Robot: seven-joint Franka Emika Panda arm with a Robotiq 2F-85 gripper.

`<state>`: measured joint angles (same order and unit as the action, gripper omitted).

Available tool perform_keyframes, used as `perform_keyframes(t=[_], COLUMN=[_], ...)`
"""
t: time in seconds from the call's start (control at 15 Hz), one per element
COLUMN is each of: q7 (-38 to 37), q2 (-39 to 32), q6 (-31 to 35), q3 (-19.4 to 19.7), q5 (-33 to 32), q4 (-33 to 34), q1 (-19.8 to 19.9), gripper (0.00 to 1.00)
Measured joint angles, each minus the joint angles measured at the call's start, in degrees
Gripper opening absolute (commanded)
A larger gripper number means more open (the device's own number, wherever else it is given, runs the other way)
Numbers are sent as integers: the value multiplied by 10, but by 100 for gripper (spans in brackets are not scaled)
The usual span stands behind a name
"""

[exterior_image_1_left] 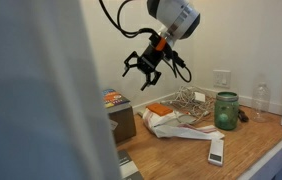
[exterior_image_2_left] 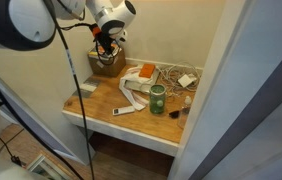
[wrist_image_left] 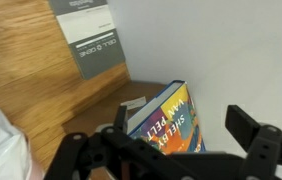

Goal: Put the book on top of the brown box

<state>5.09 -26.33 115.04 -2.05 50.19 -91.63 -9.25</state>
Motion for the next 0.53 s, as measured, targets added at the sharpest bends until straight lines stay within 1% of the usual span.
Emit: perform_keyframes(t=[0.27,0.53], q7=[-50,-68], q2=[72,142], q6=[-16,-21], q3=[3,0], q5=[-159,-304], q4=[-25,-65], q1=[3,3], gripper=[100,100])
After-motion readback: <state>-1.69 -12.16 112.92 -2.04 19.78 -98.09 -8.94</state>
